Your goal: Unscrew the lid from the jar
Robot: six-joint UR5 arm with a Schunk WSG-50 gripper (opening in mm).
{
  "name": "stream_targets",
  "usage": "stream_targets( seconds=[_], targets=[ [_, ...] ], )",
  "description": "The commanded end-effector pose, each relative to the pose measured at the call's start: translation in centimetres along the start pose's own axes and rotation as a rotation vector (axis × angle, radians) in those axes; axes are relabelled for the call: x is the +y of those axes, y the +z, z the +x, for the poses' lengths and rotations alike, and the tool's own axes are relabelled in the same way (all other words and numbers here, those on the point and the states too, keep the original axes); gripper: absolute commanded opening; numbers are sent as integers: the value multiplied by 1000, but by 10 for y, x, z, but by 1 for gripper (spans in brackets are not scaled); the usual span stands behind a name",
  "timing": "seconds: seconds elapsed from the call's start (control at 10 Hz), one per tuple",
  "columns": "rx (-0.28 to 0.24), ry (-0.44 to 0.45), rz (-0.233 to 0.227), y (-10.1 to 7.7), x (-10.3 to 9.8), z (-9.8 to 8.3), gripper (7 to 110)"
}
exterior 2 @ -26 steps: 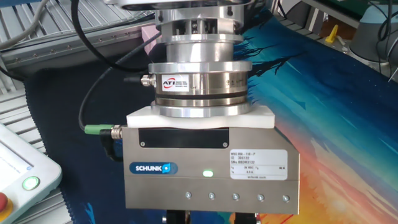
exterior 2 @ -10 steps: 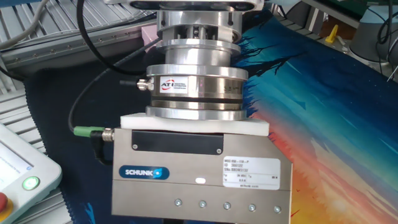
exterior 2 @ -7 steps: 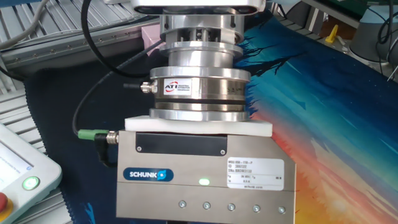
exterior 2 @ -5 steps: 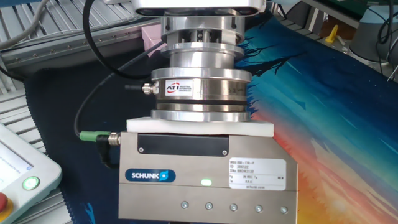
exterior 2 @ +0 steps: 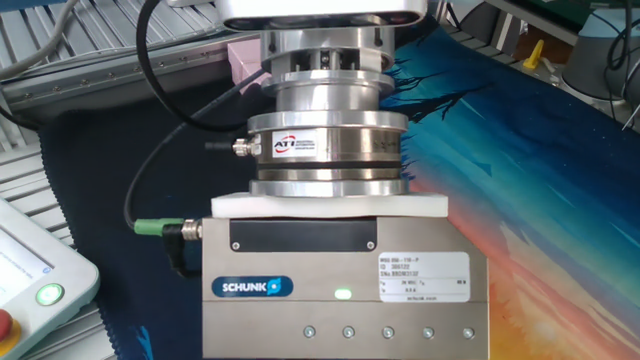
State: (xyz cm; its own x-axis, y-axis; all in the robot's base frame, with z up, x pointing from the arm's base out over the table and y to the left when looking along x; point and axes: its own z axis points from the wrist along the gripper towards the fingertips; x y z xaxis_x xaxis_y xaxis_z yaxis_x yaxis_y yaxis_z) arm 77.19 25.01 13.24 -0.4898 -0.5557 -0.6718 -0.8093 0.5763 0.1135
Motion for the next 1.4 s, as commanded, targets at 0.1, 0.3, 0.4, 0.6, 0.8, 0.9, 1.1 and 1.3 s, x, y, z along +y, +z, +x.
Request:
stream_targets(
  seconds=[0.1,0.3,0.4,0.6,0.8,0.9,1.1,1.3],
  targets=[
    [19,-27,-8,-1,-1,4,22],
    [34,-40,-19,-1,0,6,22],
    [49,-54,-27,-2,0,8,22],
    [57,-82,-46,-1,0,4,22],
    [82,-101,-46,3,-2,5,22],
    [93,-109,-48,5,-3,5,22],
    [111,-123,-58,5,0,8,22],
    [131,-137,-65,3,1,13,22]
  ],
)
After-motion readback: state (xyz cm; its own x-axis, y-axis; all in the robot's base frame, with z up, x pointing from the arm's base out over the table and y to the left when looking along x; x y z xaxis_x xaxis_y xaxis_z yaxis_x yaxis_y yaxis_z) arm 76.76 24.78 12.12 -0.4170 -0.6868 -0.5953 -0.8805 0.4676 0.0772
